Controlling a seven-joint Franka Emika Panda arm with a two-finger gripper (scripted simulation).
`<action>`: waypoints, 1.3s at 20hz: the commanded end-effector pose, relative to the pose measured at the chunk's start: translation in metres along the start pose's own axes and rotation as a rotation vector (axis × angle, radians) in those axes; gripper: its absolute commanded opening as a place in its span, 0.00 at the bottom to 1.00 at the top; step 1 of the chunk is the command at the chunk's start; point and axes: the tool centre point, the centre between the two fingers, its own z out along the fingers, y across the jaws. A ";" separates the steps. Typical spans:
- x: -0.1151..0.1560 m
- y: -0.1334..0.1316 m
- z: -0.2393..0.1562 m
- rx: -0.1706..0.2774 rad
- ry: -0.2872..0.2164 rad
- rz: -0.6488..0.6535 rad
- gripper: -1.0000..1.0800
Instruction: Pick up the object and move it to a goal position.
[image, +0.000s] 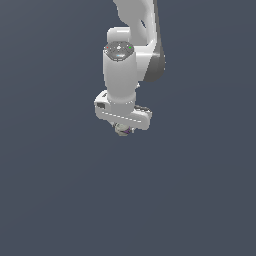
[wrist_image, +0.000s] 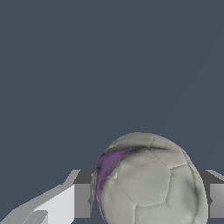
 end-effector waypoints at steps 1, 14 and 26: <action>-0.007 0.010 -0.027 0.001 0.001 0.000 0.00; -0.042 0.062 -0.175 0.001 0.001 0.001 0.00; -0.063 0.097 -0.276 0.000 0.002 0.001 0.00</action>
